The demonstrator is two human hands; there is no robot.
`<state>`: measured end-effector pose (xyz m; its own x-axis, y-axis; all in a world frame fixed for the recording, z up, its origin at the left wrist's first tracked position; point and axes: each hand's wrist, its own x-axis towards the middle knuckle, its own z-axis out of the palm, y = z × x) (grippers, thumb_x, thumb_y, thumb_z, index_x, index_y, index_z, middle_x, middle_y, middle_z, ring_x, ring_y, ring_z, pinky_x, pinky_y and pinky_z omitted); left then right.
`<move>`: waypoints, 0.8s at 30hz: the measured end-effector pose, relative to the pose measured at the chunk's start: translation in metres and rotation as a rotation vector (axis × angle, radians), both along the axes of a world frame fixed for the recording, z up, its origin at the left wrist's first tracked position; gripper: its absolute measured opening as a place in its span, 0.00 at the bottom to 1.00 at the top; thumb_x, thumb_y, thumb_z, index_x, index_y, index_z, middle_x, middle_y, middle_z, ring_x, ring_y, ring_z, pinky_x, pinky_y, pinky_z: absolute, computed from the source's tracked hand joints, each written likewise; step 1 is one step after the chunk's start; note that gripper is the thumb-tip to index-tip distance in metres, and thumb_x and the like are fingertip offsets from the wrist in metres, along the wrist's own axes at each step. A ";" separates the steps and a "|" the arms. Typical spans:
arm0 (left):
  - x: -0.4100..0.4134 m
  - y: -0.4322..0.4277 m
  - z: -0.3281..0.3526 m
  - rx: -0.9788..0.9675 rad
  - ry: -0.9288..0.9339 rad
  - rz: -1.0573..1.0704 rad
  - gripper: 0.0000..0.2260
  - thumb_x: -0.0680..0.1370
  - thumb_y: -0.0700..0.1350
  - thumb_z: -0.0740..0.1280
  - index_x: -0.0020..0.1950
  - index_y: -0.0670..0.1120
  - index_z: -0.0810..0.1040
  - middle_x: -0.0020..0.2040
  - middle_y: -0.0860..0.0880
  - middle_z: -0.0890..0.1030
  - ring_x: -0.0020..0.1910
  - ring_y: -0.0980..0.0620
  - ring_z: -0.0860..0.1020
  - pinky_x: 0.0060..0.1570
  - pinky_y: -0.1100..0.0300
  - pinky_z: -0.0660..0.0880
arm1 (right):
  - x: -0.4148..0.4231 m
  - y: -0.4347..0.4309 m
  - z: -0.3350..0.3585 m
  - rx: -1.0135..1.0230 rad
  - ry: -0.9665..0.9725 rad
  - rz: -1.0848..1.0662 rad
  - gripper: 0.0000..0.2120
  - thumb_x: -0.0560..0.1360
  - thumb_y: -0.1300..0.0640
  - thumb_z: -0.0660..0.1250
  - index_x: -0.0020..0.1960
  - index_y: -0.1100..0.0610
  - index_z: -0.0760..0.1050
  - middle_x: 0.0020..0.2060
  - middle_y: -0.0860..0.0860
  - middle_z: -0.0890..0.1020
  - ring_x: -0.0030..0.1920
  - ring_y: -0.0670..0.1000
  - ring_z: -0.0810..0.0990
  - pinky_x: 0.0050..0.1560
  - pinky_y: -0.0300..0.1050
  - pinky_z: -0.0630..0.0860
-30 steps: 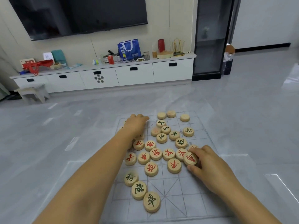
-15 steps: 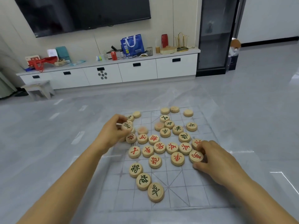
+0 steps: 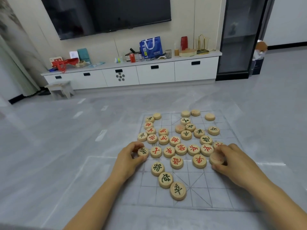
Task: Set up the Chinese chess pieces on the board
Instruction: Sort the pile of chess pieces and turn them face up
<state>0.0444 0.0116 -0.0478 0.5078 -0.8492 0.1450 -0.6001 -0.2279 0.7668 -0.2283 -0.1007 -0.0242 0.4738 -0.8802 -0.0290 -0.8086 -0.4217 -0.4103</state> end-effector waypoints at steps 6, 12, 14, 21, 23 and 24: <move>0.001 0.001 -0.001 0.022 0.006 -0.012 0.18 0.71 0.40 0.72 0.59 0.49 0.73 0.53 0.54 0.77 0.50 0.59 0.74 0.45 0.74 0.68 | 0.000 0.000 -0.003 -0.020 -0.002 0.003 0.21 0.73 0.46 0.65 0.64 0.50 0.67 0.56 0.48 0.70 0.52 0.48 0.73 0.49 0.41 0.74; 0.000 0.003 -0.002 0.067 -0.061 -0.037 0.18 0.73 0.39 0.68 0.62 0.47 0.73 0.56 0.51 0.75 0.56 0.53 0.72 0.58 0.60 0.70 | 0.000 0.000 -0.002 -0.023 -0.027 0.005 0.21 0.74 0.47 0.64 0.64 0.50 0.66 0.57 0.48 0.71 0.55 0.49 0.71 0.51 0.41 0.71; -0.001 0.003 -0.001 0.075 -0.064 -0.059 0.16 0.74 0.39 0.66 0.60 0.49 0.74 0.54 0.52 0.76 0.55 0.53 0.73 0.55 0.62 0.70 | 0.000 0.000 -0.002 -0.014 -0.046 -0.003 0.20 0.74 0.47 0.64 0.64 0.50 0.67 0.57 0.48 0.71 0.56 0.49 0.72 0.52 0.42 0.72; -0.009 0.000 0.002 0.025 -0.011 -0.031 0.12 0.76 0.37 0.61 0.48 0.54 0.76 0.47 0.59 0.76 0.49 0.61 0.72 0.45 0.73 0.66 | -0.002 -0.006 -0.006 0.012 -0.131 -0.055 0.17 0.76 0.48 0.61 0.63 0.50 0.70 0.56 0.49 0.72 0.55 0.50 0.74 0.55 0.47 0.74; -0.008 -0.001 0.003 0.036 0.016 -0.023 0.13 0.77 0.37 0.60 0.45 0.56 0.76 0.47 0.59 0.76 0.51 0.57 0.72 0.46 0.72 0.66 | 0.000 -0.008 -0.007 0.010 -0.145 -0.075 0.17 0.76 0.49 0.62 0.63 0.51 0.70 0.57 0.50 0.72 0.56 0.50 0.74 0.55 0.47 0.74; -0.007 -0.001 0.004 0.044 0.023 -0.026 0.13 0.77 0.37 0.60 0.45 0.56 0.75 0.47 0.58 0.76 0.52 0.55 0.73 0.47 0.69 0.67 | 0.001 -0.009 -0.007 0.007 -0.161 -0.086 0.16 0.75 0.50 0.63 0.63 0.51 0.70 0.56 0.50 0.72 0.56 0.50 0.74 0.55 0.47 0.74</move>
<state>0.0373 0.0108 -0.0440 0.4885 -0.8673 0.0958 -0.5882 -0.2462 0.7703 -0.2273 -0.1093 -0.0313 0.3960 -0.9176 0.0349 -0.7651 -0.3507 -0.5400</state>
